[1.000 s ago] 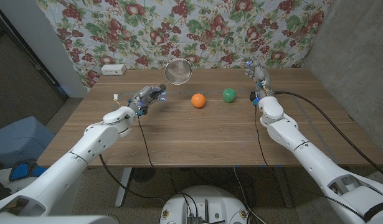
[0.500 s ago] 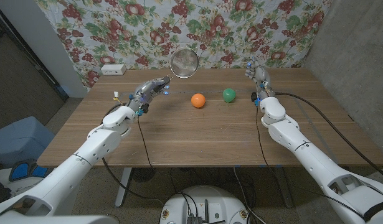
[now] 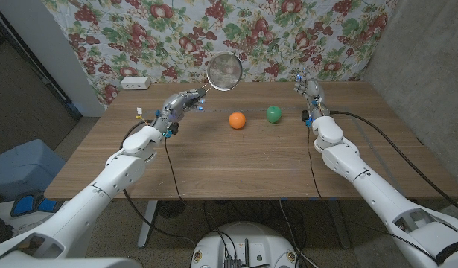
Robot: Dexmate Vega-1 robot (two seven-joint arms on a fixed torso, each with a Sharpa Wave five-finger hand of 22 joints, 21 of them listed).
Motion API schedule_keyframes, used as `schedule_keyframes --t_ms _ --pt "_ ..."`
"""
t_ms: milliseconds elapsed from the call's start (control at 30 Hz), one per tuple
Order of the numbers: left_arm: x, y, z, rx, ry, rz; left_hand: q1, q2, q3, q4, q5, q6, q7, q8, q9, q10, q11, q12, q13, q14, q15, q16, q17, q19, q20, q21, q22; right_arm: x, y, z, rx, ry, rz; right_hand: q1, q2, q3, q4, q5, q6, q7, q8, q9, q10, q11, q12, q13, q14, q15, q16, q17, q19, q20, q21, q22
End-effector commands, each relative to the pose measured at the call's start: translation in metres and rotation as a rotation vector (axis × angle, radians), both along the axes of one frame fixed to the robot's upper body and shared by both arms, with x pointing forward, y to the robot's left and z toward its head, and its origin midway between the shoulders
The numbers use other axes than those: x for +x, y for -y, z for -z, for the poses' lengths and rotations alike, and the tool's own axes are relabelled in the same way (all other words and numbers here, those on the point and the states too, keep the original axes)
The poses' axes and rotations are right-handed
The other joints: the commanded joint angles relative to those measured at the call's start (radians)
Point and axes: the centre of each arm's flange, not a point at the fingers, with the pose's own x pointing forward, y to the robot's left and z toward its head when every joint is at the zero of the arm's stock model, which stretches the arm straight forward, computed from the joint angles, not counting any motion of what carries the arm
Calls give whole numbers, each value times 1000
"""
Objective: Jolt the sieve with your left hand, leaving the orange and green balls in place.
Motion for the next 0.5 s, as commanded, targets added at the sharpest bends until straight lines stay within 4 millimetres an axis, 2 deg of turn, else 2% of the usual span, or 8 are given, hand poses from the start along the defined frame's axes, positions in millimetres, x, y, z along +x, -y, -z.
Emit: schedule_keyframes --t_ms 33,133,500 --pt "-5 1 6 -33 -51 -53 1 3 1 -1 10 101 49 7 1 103 -91 -2 5 25 -43 -1 5 -5 -42 7 -1 0 3 3 2 0 -6 1 7 7 1 6 4 5 0 2 3 3 1 0 -2 5 -4 2 -2 2 1 6" --pt "-7 0 10 -72 -104 -86 4 4 2 -7 10 105 63 7 1 106 -85 -1 5 28 -42 0 6 -1 -42 11 -1 0 3 3 1 -1 -6 1 7 8 1 6 3 5 0 2 2 4 1 -1 -1 5 -4 2 -2 2 1 6" --pt "-14 -2 22 -159 -255 -203 13 7 3 -14 9 108 77 4 -1 111 -76 -1 6 40 -42 6 8 5 -39 19 -2 0 4 4 2 0 -11 0 7 10 0 5 3 6 -1 2 2 4 1 -2 -1 6 -5 3 -2 2 1 6"
